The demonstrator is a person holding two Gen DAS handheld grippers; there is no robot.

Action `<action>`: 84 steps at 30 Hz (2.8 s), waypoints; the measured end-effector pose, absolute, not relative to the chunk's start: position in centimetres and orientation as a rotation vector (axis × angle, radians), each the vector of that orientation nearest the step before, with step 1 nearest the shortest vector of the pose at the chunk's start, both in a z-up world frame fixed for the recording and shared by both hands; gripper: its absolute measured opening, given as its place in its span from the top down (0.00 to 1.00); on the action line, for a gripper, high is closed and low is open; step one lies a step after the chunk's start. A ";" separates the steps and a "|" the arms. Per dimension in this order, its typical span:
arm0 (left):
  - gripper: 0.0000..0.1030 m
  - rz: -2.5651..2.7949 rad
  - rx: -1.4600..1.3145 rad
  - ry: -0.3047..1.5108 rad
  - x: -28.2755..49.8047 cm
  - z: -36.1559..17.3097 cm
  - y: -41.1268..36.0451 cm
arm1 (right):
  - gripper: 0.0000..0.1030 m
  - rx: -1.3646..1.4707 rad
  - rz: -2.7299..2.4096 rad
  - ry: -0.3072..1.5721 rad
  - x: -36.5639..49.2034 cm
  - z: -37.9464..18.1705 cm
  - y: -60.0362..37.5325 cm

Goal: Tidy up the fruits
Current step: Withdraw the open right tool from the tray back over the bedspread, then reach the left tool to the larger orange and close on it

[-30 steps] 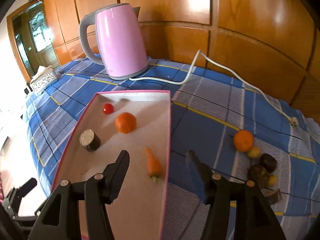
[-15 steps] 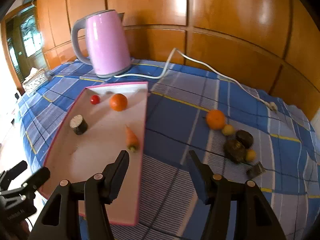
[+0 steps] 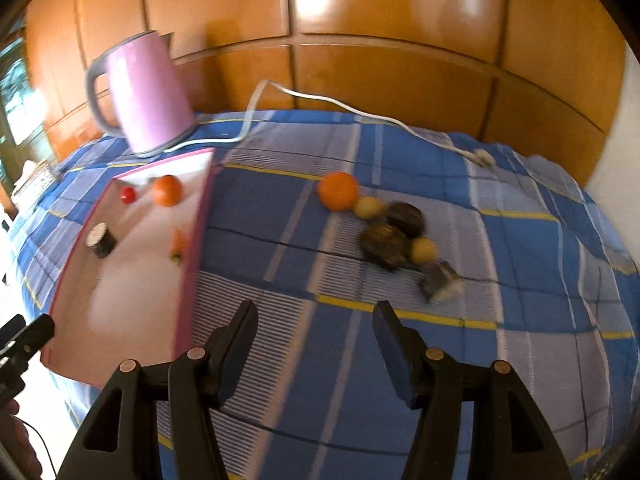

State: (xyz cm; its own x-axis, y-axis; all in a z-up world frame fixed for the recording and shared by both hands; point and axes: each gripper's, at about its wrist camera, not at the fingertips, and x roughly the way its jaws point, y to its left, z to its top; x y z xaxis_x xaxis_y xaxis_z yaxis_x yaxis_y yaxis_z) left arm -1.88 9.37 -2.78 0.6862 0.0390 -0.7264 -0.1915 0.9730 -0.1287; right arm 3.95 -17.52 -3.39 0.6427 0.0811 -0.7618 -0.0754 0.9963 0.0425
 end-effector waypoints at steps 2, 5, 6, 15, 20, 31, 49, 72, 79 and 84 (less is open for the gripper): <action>0.04 0.122 -0.192 0.810 -1.8 -2.8 9.1 | 0.41 0.026 0.053 0.871 3.7 -3.6 -18.8; 0.04 0.105 -0.180 0.814 -1.8 -2.8 8.6 | 0.41 0.060 -0.016 0.875 3.4 -3.9 -21.3; 0.04 0.100 -0.176 0.816 -1.7 -2.8 8.4 | 0.41 0.078 -0.043 0.878 3.3 -4.1 -22.3; 0.02 0.023 -0.136 0.824 -0.9 -2.3 6.4 | 0.41 0.150 -0.198 0.892 1.8 -5.2 -28.5; 0.00 -0.044 -0.102 0.833 0.0 -1.7 4.5 | 0.41 0.177 -0.246 0.907 1.0 -6.1 -30.7; 0.00 -0.242 -0.018 0.854 4.2 0.1 -1.2 | 0.41 0.206 -0.278 0.905 0.6 -6.9 -32.2; 0.28 -0.362 -0.189 1.108 13.8 -2.1 -6.5 | 0.41 0.250 -0.314 0.909 -0.1 -7.5 -34.8; 0.50 -0.281 -0.152 1.188 25.5 -6.6 -11.9 | 0.41 0.304 -0.277 0.937 0.5 -8.3 -35.8; 0.62 -0.326 -0.188 1.152 24.1 -6.5 -11.1 | 0.41 0.302 -0.270 0.940 0.6 -8.4 -35.7; 0.62 -0.349 -0.204 1.091 21.2 -4.1 -9.0 | 0.41 0.298 -0.271 0.939 0.6 -8.4 -35.5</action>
State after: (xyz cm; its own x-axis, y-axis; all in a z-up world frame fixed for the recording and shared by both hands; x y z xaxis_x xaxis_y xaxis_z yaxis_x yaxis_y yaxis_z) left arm 21.21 -8.96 -4.10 0.4143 -0.3749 -0.8294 0.1764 0.9270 -0.3309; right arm 0.61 -35.55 -8.36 0.5629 -0.0983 -0.8207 0.3541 0.9259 0.1320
